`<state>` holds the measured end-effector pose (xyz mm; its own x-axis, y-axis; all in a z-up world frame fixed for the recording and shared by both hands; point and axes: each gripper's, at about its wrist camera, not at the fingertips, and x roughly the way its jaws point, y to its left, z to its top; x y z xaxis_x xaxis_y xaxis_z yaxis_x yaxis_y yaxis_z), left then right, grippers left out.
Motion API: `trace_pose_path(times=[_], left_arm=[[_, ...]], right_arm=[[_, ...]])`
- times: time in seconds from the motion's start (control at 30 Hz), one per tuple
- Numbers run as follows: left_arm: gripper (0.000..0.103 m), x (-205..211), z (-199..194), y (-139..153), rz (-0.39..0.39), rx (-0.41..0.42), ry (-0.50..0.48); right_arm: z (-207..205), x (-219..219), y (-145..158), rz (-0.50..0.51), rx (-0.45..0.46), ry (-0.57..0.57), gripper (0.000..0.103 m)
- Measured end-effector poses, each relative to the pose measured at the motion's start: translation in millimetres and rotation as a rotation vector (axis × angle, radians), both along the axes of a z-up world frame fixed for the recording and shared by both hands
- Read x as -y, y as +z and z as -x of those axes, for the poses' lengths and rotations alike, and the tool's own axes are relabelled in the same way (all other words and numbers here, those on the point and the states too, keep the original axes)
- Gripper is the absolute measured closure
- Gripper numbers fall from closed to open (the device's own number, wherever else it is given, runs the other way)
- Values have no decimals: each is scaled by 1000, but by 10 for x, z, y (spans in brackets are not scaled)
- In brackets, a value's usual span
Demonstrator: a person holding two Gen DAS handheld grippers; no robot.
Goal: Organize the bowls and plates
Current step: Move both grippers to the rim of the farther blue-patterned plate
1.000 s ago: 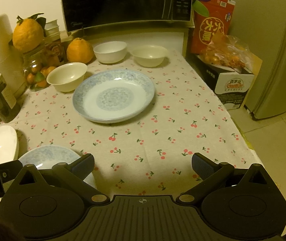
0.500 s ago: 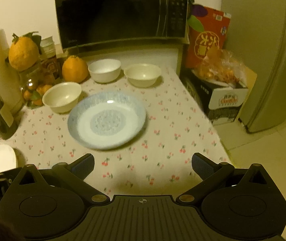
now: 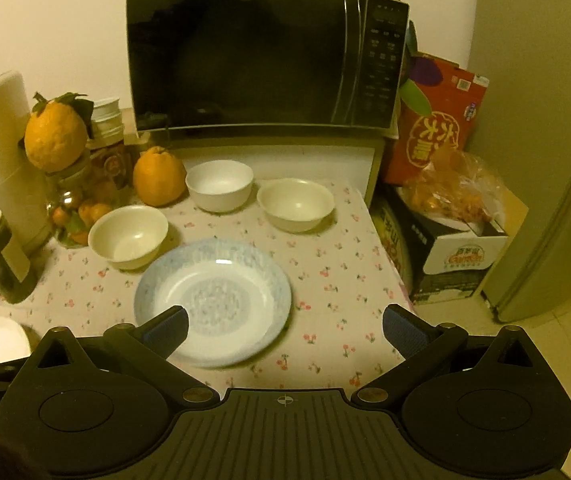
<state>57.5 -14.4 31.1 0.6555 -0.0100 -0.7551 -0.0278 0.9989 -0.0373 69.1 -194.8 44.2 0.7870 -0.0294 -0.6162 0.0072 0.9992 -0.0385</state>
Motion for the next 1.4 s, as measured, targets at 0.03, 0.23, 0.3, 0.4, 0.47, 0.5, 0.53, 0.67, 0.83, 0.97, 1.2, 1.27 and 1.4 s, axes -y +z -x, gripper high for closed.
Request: trace_pose_path(times=[0.03,0.23,0.3,0.4,0.47,0.5,0.53,0.67,0.83,0.97,1.2,1.27,1.4], left_arm=[[0,3,-25,2,0,1,2],[0,62,-209,8,-16,0,-8],[0,65,-280,-7,-4,0,-7],[0,70,-356,-38,3,3,-6],[0,87,-404,-62,-8,7,-14],[0,96,-429,-82,-16,9,-18],[0,103,-451,-97,-20,9,-23],[0,115,-564,-189,-30,3,-50],[0,28,-754,-361,72,-49,-67],[1,-46,-875,-486,186,-71,-74],[12,-92,-1034,-680,381,-93,-73],[16,-101,-1062,-717,409,-79,-81],[28,-116,-1122,-805,453,-59,-93]], right_arm=[[-46,8,1,-7,-6,0,0],[-297,-6,-20,8,-23,0,0],[-359,-22,-31,25,-20,6,0],[-465,-29,-66,39,-28,12,0],[-538,-30,-112,48,-38,17,0],[-574,-26,-142,53,-44,19,0],[-615,-18,-182,55,-53,19,0],[-739,36,-347,28,-92,29,0],[-954,127,-497,-50,-147,78,0],[-1077,211,-586,-97,-185,104,0],[-1297,528,-856,-287,-271,74,0],[-1341,660,-938,-401,-285,54,0],[-1399,873,-1087,-593,-304,-4,4]])
